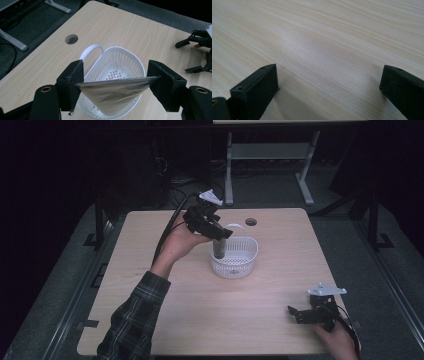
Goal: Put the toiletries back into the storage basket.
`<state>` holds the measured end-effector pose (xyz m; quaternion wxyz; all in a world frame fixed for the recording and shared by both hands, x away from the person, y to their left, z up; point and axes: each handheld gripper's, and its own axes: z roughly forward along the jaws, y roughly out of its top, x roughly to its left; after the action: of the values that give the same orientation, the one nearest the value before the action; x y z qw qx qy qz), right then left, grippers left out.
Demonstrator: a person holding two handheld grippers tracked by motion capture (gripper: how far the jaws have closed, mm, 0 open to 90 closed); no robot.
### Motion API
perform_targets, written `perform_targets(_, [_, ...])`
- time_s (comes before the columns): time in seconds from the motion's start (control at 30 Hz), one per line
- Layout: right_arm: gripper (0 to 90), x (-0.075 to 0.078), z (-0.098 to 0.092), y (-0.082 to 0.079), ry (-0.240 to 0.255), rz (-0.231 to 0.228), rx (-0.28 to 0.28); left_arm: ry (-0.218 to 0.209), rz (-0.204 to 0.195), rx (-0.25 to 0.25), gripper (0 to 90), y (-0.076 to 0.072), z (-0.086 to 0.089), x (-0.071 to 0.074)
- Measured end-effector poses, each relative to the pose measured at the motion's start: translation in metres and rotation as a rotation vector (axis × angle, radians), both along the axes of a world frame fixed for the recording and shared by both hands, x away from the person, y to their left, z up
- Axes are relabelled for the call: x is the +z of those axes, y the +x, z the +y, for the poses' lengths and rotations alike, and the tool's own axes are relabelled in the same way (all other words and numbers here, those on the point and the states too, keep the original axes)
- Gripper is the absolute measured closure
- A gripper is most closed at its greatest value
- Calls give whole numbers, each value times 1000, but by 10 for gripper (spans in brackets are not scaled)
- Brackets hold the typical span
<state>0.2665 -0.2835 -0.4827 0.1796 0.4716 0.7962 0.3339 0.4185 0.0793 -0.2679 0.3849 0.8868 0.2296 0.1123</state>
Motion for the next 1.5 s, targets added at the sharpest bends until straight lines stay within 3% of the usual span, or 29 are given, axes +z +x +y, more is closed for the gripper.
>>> perform_targets(1.5, [13, 0, 0, 0, -2, -1, 0, 66, 56, 29, 301, 15, -12, -61])
